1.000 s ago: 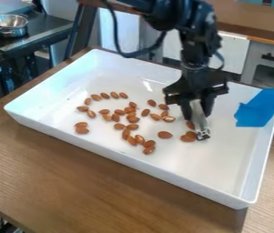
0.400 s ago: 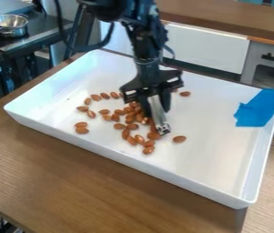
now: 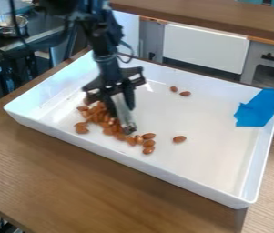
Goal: Sweep into pile
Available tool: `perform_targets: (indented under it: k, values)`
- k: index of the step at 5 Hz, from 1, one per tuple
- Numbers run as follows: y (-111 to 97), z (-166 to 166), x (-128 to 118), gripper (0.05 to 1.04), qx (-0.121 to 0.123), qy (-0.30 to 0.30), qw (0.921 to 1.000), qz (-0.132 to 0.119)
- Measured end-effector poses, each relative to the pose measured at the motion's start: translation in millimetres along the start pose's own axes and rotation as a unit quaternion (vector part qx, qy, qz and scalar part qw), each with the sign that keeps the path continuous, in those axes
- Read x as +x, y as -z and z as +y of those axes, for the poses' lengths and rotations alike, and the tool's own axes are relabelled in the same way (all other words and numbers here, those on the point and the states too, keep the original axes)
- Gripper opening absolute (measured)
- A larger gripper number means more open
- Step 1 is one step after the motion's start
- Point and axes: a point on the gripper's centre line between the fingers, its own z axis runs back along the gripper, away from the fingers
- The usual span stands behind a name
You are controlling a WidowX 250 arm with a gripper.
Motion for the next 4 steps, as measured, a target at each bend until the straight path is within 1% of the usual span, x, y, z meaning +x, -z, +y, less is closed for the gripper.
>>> perform_targets:
  k: [1, 2, 3, 4]
  values:
    - [-5.9, 30.2, 8.5, 0.436, 0.002, -0.016, 0.9999, 0.0]
    - [-13.7, 57.6, 11.6, 0.43, -0.005, -0.021, 0.9998, -0.003]
    - [-19.8, 65.8, 11.5, 0.381, -0.015, -0.022, 0.9996, -0.005]
    - [-33.8, 51.8, 7.4, 0.381, -0.039, -0.023, 0.9988, -0.02]
